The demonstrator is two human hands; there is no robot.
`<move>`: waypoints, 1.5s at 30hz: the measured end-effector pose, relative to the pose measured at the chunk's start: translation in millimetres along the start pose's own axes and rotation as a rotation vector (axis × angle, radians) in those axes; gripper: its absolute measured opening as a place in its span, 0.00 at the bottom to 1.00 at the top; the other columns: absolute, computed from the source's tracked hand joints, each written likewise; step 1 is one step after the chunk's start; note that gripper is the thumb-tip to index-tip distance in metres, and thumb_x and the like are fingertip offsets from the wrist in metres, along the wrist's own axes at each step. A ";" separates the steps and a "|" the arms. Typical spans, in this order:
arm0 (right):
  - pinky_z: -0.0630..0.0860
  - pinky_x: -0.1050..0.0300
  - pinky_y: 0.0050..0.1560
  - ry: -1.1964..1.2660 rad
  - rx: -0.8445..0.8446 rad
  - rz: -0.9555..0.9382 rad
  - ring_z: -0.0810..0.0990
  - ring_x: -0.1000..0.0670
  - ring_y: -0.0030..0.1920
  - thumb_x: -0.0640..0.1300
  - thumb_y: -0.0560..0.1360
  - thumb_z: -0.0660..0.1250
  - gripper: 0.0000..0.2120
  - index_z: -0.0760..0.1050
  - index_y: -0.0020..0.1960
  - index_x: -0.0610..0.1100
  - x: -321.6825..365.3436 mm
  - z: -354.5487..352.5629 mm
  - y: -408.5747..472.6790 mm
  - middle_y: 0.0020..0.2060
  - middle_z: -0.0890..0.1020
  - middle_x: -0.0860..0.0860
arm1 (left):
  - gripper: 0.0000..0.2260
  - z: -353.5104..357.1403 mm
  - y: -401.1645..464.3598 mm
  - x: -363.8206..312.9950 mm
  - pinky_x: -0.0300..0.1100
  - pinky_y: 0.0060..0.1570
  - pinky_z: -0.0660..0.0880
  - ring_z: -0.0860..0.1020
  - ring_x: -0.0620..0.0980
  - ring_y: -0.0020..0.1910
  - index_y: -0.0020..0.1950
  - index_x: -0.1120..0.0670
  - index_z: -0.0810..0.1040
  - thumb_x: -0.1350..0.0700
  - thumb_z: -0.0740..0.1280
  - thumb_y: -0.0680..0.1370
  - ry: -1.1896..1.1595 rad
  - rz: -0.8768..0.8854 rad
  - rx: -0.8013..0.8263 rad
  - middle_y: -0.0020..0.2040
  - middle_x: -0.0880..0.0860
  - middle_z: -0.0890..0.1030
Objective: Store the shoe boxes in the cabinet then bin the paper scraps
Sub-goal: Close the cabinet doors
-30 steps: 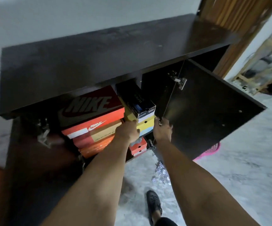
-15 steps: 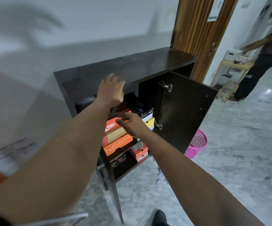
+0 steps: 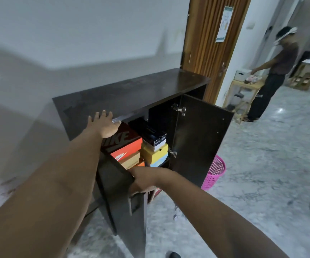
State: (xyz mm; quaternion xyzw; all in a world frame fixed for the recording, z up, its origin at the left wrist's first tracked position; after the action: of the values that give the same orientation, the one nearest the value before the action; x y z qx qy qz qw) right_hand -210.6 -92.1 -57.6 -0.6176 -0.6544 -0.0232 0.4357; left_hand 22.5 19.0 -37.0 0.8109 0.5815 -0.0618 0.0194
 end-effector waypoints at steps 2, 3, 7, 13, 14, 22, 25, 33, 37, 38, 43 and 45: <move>0.86 0.42 0.48 0.082 -0.039 0.105 0.84 0.39 0.52 0.49 0.78 0.72 0.21 0.76 0.67 0.41 -30.7 -11.9 -5.4 0.58 0.81 0.40 | 0.33 1.9 1.1 0.8 0.60 0.79 0.42 0.43 0.58 0.82 0.84 0.51 0.47 0.35 0.46 0.83 -0.010 -0.009 0.004 0.84 0.54 0.45; 0.86 0.44 0.47 0.115 -0.098 0.138 0.84 0.43 0.46 0.53 0.78 0.72 0.20 0.78 0.63 0.42 -46.2 -19.8 -7.1 0.53 0.82 0.42 | 0.33 1.9 1.3 1.5 0.60 0.79 0.42 0.44 0.58 0.82 0.84 0.51 0.47 0.35 0.46 0.83 -0.017 -0.012 0.001 0.84 0.54 0.45; 0.77 0.55 0.38 0.058 -0.695 0.214 0.81 0.53 0.39 0.72 0.66 0.73 0.24 0.76 0.48 0.54 -91.5 -51.6 -21.4 0.39 0.81 0.55 | 0.32 -0.7 -0.2 1.1 0.60 0.79 0.42 0.45 0.59 0.82 0.84 0.51 0.48 0.36 0.45 0.84 -0.021 0.008 -0.010 0.84 0.54 0.46; 0.85 0.42 0.45 0.568 -0.939 0.260 0.86 0.44 0.40 0.71 0.72 0.67 0.28 0.62 0.58 0.52 -123.0 -33.7 21.8 0.46 0.84 0.46 | 0.33 -2.7 -0.1 1.1 0.59 0.79 0.42 0.44 0.57 0.83 0.84 0.50 0.48 0.34 0.44 0.83 -0.054 -0.021 0.022 0.84 0.52 0.45; 0.84 0.44 0.48 0.612 -0.948 0.243 0.85 0.44 0.43 0.66 0.75 0.67 0.26 0.62 0.61 0.51 -120.7 -34.4 29.2 0.48 0.83 0.46 | 0.34 -2.2 0.4 1.5 0.59 0.79 0.42 0.44 0.57 0.83 0.84 0.50 0.48 0.34 0.44 0.83 -0.059 -0.020 0.027 0.84 0.52 0.45; 0.76 0.48 0.54 0.883 -1.102 0.219 0.79 0.45 0.53 0.51 0.83 0.62 0.22 0.62 0.72 0.45 -104.0 -74.7 95.1 0.58 0.80 0.46 | 0.34 3.1 3.8 3.9 0.58 0.79 0.42 0.43 0.56 0.83 0.84 0.49 0.47 0.33 0.44 0.82 -0.035 -0.018 0.003 0.84 0.52 0.45; 0.79 0.44 0.58 0.877 -1.074 0.222 0.80 0.43 0.53 0.51 0.83 0.62 0.23 0.61 0.74 0.45 -101.0 -92.9 120.6 0.60 0.81 0.43 | 0.34 4.0 5.6 2.6 0.58 0.79 0.42 0.43 0.56 0.83 0.84 0.49 0.48 0.33 0.45 0.82 -0.013 -0.034 -0.004 0.84 0.51 0.45; 0.71 0.48 0.66 0.766 -0.883 0.132 0.75 0.38 0.68 0.47 0.82 0.60 0.24 0.65 0.76 0.42 -81.5 -135.6 186.7 0.70 0.74 0.40 | 0.32 1.8 16.7 -2.9 0.62 0.79 0.43 0.44 0.57 0.83 0.83 0.49 0.49 0.36 0.47 0.83 0.007 -0.048 -0.026 0.84 0.51 0.47; 0.77 0.43 0.64 0.727 -0.762 0.085 0.79 0.39 0.60 0.45 0.78 0.60 0.23 0.71 0.72 0.42 -79.5 -144.6 202.1 0.64 0.78 0.40 | 0.32 2.3 28.7 -8.9 0.65 0.78 0.45 0.46 0.60 0.82 0.83 0.52 0.50 0.37 0.50 0.83 0.033 -0.052 -0.045 0.84 0.52 0.48; 0.78 0.45 0.61 0.706 -0.732 0.069 0.79 0.40 0.58 0.45 0.78 0.60 0.21 0.73 0.70 0.41 -84.4 -149.0 199.2 0.61 0.80 0.41 | 0.33 2.4 33.2 -10.4 0.65 0.78 0.46 0.47 0.60 0.82 0.83 0.52 0.50 0.37 0.50 0.83 0.044 -0.049 -0.057 0.84 0.52 0.49; 0.72 0.51 0.69 0.453 -0.815 0.072 0.76 0.43 0.69 0.47 0.82 0.61 0.21 0.73 0.73 0.42 -138.4 -223.5 155.0 0.69 0.79 0.44 | 0.34 2.8 70.0 -35.7 0.68 0.76 0.52 0.51 0.63 0.81 0.83 0.51 0.51 0.38 0.56 0.82 0.130 0.036 -0.059 0.84 0.52 0.51; 0.73 0.49 0.68 0.279 -0.926 0.128 0.77 0.41 0.68 0.50 0.82 0.60 0.22 0.75 0.72 0.43 -172.4 -269.6 131.1 0.67 0.79 0.43 | 0.34 2.5 88.7 -57.6 0.67 0.76 0.53 0.52 0.62 0.81 0.83 0.51 0.50 0.39 0.56 0.82 0.151 0.097 -0.044 0.84 0.53 0.50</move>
State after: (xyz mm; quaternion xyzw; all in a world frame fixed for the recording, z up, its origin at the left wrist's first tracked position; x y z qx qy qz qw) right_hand 19.5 -350.2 -60.4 -0.7764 -0.4714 -0.3677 0.1995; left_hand 88.0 -64.2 -36.0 0.8399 0.5425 0.0135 -0.0036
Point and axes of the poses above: each hand's wrist, its own y-axis towards the middle knuckle, its own z-axis out of the palm, x = y × z, the point moved 4 cm from there along y, towards the middle knuckle
